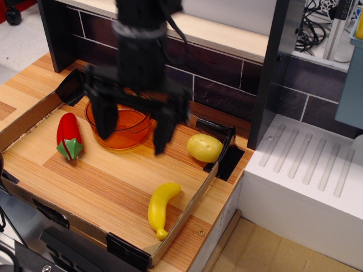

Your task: Put banana in pot

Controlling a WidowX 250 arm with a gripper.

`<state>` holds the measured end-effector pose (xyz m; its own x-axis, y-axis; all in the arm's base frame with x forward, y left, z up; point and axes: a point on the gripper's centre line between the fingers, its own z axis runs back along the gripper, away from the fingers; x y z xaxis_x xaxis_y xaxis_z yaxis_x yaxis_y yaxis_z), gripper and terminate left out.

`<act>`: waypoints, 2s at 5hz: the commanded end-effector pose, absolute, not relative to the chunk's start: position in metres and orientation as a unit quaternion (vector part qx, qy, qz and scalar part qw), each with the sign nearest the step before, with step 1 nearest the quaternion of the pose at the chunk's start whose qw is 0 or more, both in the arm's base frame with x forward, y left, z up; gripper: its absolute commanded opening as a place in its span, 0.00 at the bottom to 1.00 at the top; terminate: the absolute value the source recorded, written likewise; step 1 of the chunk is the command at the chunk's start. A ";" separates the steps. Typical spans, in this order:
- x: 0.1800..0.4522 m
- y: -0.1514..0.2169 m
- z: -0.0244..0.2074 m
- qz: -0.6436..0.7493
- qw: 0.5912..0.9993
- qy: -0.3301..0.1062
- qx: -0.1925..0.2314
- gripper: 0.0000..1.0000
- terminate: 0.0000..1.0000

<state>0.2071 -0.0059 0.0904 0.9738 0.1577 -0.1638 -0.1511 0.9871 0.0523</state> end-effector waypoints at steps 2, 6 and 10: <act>0.215 -0.011 0.040 0.092 0.995 0.036 0.002 1.00 0.00; 0.212 -0.017 0.008 0.094 0.994 0.038 0.028 1.00 0.00; 0.211 -0.008 0.031 0.107 0.993 0.056 -0.017 0.00 0.00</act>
<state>0.2018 -0.0091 0.0239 0.9615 0.2204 -0.1644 -0.2264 0.9739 -0.0184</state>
